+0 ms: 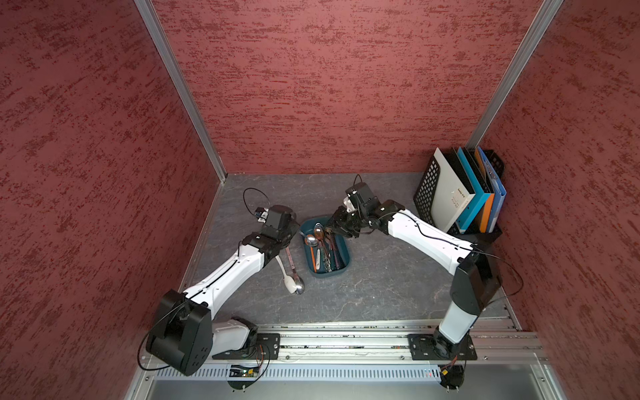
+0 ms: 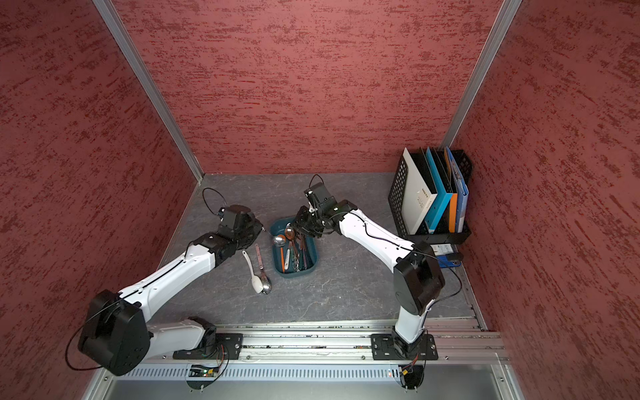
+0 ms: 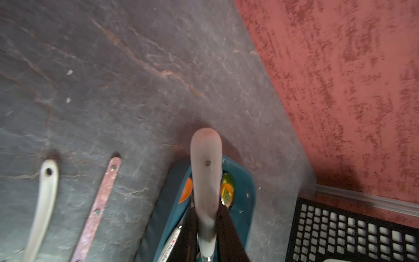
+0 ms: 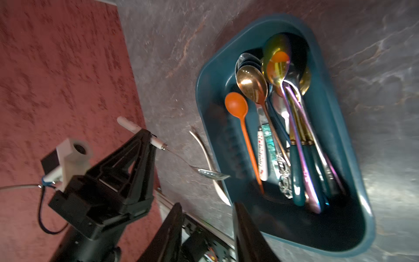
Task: Put the spoon into the storage box
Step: Pick up the spoon from the center of the board, then place the spoon in the storage box.
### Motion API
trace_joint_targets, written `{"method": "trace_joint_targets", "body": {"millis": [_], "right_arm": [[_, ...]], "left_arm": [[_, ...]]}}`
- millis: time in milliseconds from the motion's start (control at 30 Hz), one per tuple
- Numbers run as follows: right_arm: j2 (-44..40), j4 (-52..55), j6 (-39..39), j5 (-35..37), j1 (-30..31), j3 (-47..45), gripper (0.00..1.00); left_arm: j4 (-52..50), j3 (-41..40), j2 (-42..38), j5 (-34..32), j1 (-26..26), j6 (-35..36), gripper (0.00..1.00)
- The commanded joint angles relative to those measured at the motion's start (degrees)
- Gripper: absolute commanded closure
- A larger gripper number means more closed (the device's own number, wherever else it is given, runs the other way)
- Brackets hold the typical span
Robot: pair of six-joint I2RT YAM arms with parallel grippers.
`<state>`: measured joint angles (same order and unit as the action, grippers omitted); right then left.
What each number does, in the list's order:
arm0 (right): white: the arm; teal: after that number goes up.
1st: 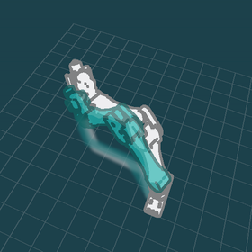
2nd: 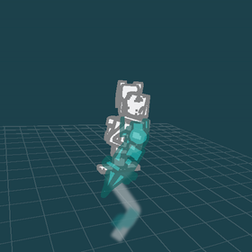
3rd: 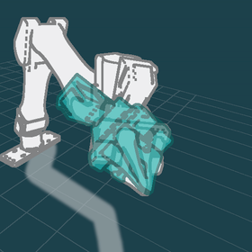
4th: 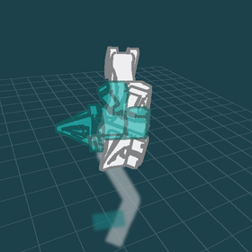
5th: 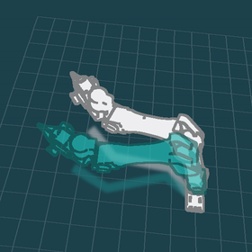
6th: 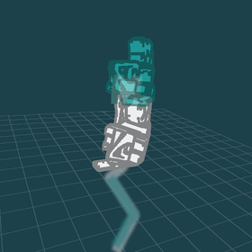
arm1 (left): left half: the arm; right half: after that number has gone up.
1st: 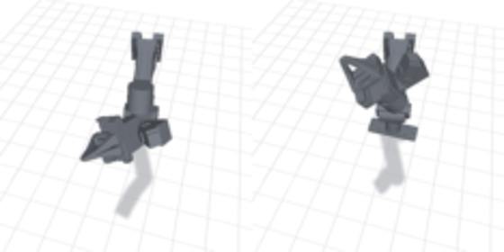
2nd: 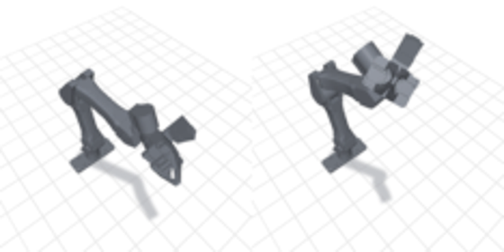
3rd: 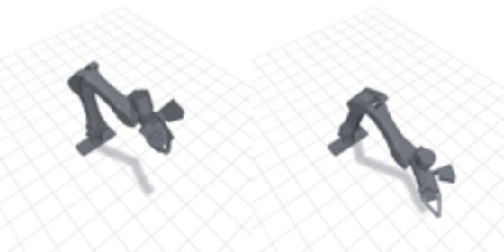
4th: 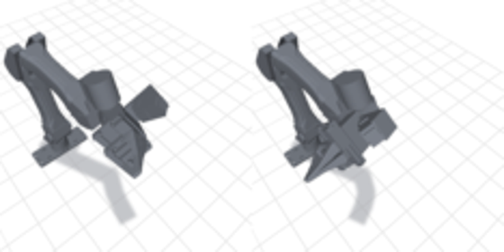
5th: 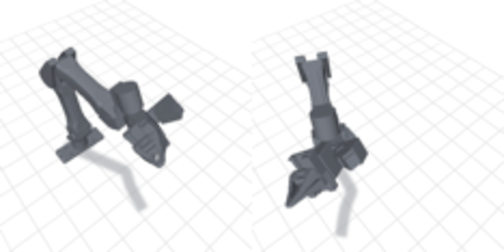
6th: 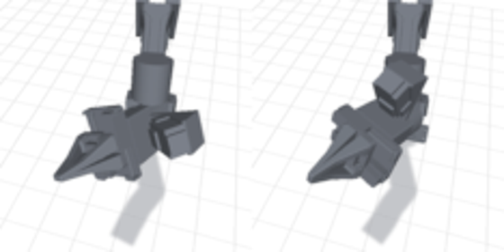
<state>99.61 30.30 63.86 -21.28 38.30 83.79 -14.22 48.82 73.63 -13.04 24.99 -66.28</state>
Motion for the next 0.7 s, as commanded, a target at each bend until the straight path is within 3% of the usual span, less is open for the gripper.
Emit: {"method": "trace_joint_targets", "body": {"millis": [0, 133, 333, 667], "right_arm": [[-1.9, -11.5, 14.0, 2.2, -0.3, -3.1, 0.61], [-3.4, -10.1, 17.3, 7.8, 0.2, -4.3, 0.61], [-6.9, -17.6, 24.2, 15.9, 0.3, -11.4, 0.62], [-3.1, -21.4, 27.5, 14.8, 0.7, -10.6, 0.61]], "left_arm": [[10.0, 0.2, 1.2, -10.0, 3.6, -5.4, 0.96], [13.9, 0.8, 3.8, -13.1, 6.6, -10.7, 0.96], [19.5, 1.1, 8.1, -13.3, 10.0, -17.1, 0.97], [32.2, -2.1, 11.8, -11.5, 13.2, -18.7, 0.98]]}}
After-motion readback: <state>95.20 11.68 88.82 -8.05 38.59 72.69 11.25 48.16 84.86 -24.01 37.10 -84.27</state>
